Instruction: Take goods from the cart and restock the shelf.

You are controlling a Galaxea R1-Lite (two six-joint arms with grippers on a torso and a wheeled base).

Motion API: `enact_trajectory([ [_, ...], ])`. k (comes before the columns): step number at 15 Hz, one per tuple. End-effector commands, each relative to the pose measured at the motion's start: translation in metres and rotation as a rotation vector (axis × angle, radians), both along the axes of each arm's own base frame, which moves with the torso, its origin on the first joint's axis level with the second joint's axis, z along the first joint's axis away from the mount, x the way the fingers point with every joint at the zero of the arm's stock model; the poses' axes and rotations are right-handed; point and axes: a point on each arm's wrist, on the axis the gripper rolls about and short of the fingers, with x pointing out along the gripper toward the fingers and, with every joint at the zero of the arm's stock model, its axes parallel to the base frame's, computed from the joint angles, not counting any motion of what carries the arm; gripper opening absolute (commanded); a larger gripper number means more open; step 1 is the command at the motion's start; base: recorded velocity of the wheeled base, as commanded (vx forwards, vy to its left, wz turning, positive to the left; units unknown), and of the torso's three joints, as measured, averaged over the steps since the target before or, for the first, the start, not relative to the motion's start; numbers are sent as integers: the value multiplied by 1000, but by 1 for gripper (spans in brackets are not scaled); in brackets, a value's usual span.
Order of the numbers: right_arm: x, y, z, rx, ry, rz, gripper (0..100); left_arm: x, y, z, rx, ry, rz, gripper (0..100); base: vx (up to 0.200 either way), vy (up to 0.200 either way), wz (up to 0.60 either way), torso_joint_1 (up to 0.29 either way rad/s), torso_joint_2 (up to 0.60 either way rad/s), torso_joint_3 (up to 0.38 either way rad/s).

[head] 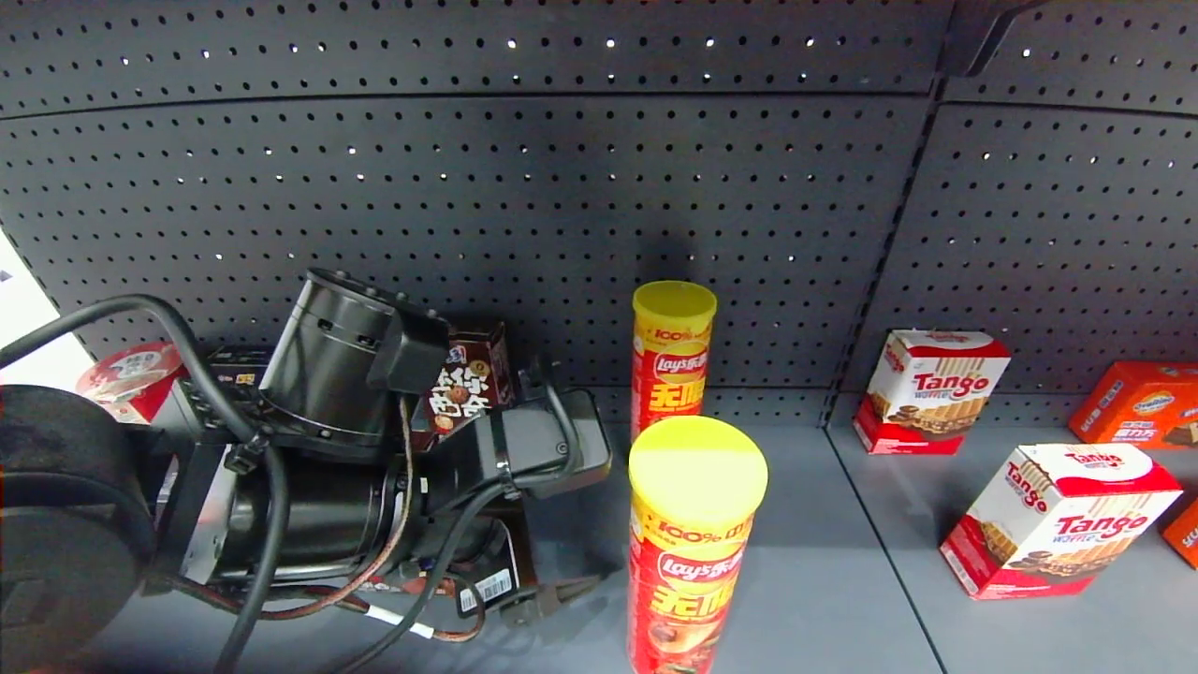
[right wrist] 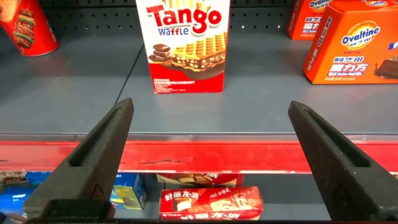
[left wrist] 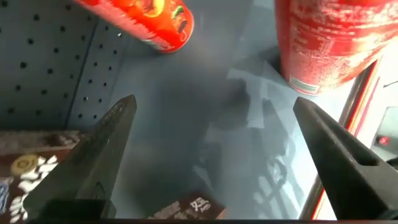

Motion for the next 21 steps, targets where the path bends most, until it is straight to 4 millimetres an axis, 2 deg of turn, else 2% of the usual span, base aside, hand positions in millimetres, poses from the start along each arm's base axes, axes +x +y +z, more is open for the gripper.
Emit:
enact_trajectory([
  [1,0,0,0,0,1,0,100,1,-3,-3,6,7,-6,100,0,0,0,0,0,0],
  [8,0,0,0,1,1,-2,100,-3,-13,-9,21,22,-43,100,0,0,0,0,0,0],
  [14,0,0,0,1,2,-2,100,4,-21,-18,21,24,-45,100,0,0,0,0,0,0],
  [18,0,0,0,1,2,-2,100,1,-16,-21,31,34,-37,100,0,0,0,0,0,0],
  [21,0,0,0,1,2,-2,100,-3,-6,-12,10,15,-6,100,0,0,0,0,0,0],
])
